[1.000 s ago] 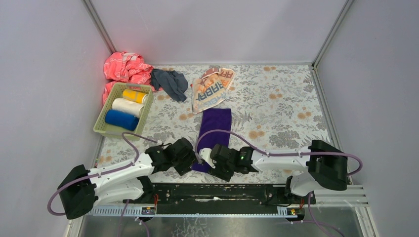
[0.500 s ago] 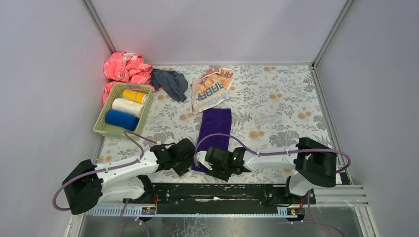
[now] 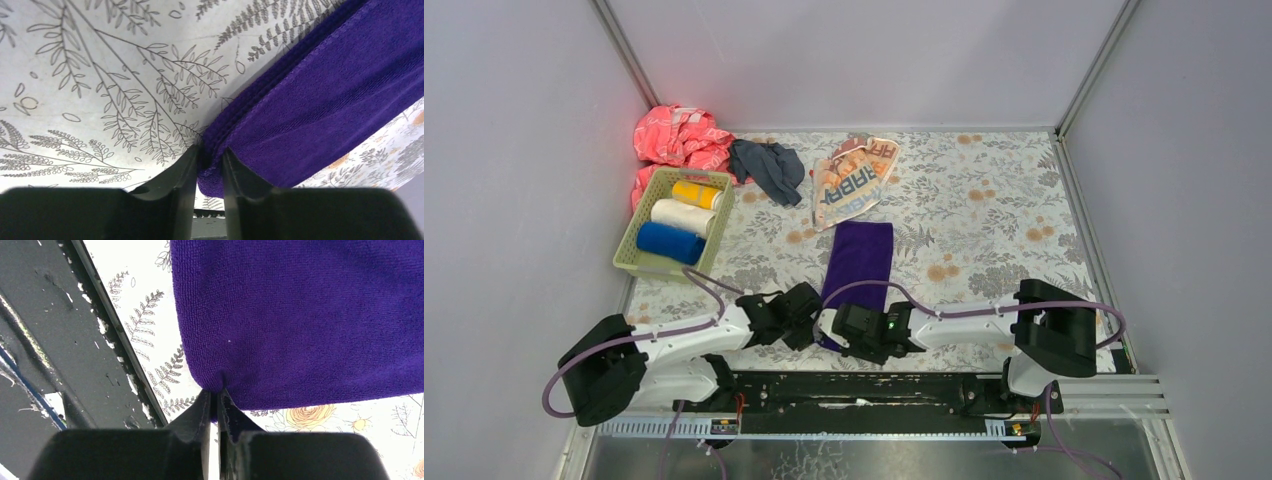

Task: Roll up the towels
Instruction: Roll the towel at the center of the board.

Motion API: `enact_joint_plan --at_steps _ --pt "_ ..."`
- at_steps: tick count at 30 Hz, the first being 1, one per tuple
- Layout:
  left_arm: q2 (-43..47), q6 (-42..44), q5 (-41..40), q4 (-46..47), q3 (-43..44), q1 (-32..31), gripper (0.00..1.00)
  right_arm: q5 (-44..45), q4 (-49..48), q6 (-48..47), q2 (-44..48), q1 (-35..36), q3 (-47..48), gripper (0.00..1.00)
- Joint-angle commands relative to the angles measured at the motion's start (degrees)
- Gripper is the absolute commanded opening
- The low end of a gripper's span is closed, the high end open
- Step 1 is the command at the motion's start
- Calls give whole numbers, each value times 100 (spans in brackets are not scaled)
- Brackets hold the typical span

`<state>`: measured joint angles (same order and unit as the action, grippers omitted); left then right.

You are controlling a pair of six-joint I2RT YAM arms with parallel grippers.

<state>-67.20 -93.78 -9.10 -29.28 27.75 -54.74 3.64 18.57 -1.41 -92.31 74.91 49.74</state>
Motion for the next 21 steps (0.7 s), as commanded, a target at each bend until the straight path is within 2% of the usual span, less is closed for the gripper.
enact_joint_plan --at_steps 1,5,10,14,21 --pt "127 -114 -176 -594 -249 -144 19 -492 -348 208 -494 436 185 7" --pt "717 -77 -526 -1274 -194 -142 14 -940 -541 374 -460 515 255 0" --pt "1120 127 -960 -1872 15 -134 13 -1485 -795 520 -252 495 259 0" --pt "921 484 -1294 -2037 347 -134 17 -2047 -753 685 -191 243 417 0" --pt "233 1215 -1678 -2059 1004 -21 28 -3305 -1323 1203 -10 -734 173 0"
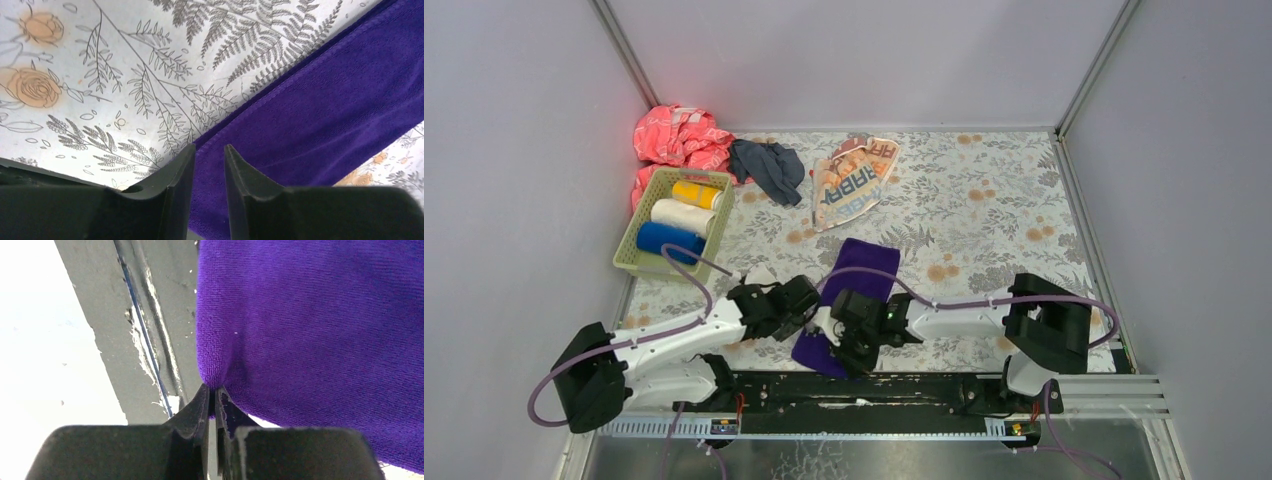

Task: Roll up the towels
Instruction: Roll the towel at the center of the board.

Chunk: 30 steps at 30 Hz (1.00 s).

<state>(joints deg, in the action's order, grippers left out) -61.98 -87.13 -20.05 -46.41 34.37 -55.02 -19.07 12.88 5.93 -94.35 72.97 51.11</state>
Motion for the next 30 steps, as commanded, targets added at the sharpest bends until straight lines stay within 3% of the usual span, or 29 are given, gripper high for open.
enact_joint_plan --at_steps 1,6,10,14,25,30 --pt "-349 658 -606 -317 435 40 30 -1192 -868 565 197 -660 -2 0" --pt "-197 1202 -720 -180 723 279 40 -1816 -1457 1123 145 -1337 -182 0" --pt "48 1693 -201 106 596 912 45 -2262 -1867 1650 -46 -1858 -339 0" --pt "349 1697 63 99 459 994 54 -2441 -2121 1939 -66 -2053 -591 0" --pt "953 1617 1201 -31 -24 994 57 -2551 -2535 2464 -153 -2112 -1449 0" --pt "533 1928 1525 516 55 986 58 -2450 -2429 2345 -124 -2114 -1552 0"
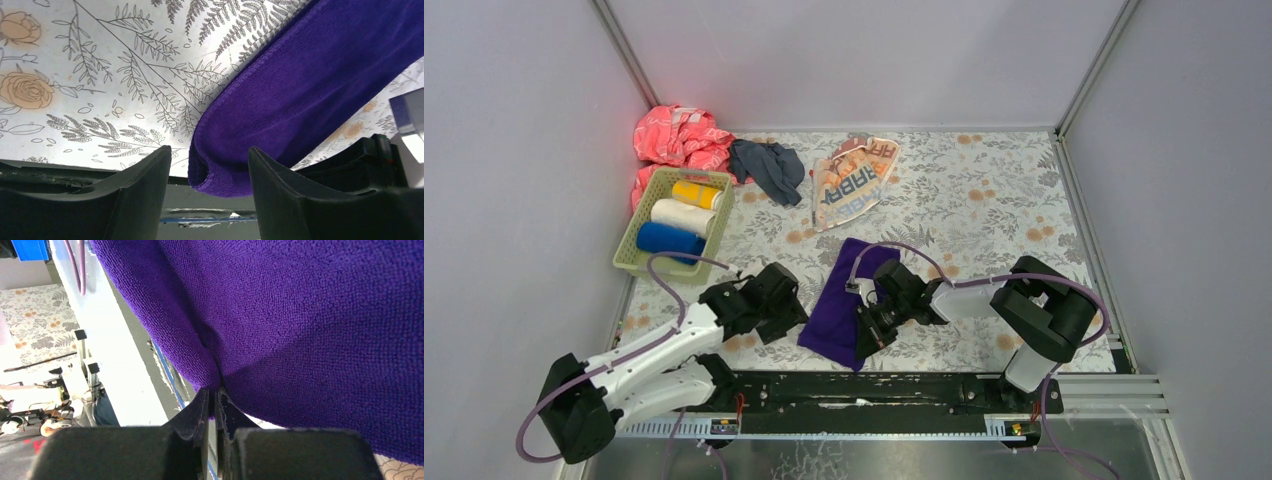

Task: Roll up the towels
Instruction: Roll the towel at the center of the board.

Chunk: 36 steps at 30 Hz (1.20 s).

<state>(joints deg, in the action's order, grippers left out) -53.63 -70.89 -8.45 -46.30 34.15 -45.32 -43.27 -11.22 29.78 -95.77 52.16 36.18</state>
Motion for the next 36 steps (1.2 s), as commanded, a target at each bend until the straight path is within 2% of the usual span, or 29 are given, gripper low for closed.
enact_joint_plan --at_steps 1,6,10,15,19,26,31,36 --pt "-461 365 291 537 200 10 58 -14 -17 -38 22 -31 -59 0" --pt "-849 366 377 659 363 -2 58 109 13 40 198 -38 -25 0" --pt "-173 44 48 203 207 -3 62 217 85 82 119 -32 28 0" --pt "345 -16 180 -348 246 -6 61 253 28 173 -56 -31 64 0" --pt "601 7 541 -563 79 -14 53 329 83 176 -92 -33 114 0" --pt "611 262 883 -620 -306 -22 31 501 173 218 -144 -33 175 0" --pt "668 443 816 -786 -190 -22 28 612 260 204 -170 -32 187 0" --pt "571 522 1296 -421 -424 -29 31 633 252 194 -176 -32 187 0"
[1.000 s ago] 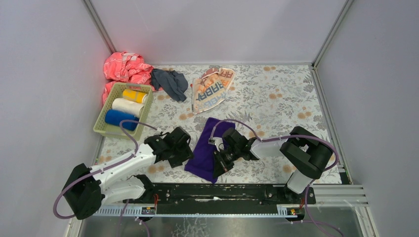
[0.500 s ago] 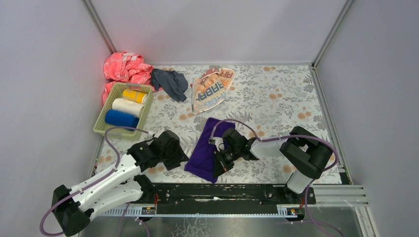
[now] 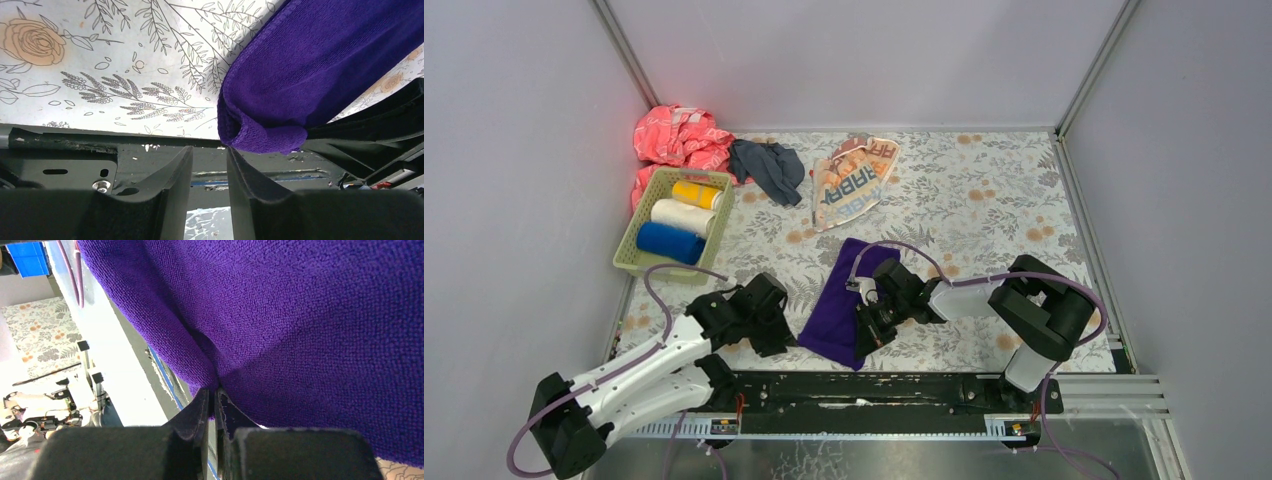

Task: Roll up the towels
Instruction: Roll the towel at the center of the board.

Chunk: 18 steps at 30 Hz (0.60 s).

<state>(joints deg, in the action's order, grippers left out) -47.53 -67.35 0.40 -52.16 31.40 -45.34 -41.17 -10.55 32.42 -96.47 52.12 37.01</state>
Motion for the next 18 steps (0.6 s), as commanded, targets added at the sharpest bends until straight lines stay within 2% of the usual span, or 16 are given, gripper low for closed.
enact_joint_plan --at_steps 1,10,18 --pt "-70 135 461 305 -183 -43 31 432 184 -70 -99 -31 104 0" --pt "-516 56 550 1211 41 -73 42 452 236 -86 -104 -29 103 0" --pt "-928 -39 5 1415 -56 -63 42 514 433 -196 -62 -26 180 3"
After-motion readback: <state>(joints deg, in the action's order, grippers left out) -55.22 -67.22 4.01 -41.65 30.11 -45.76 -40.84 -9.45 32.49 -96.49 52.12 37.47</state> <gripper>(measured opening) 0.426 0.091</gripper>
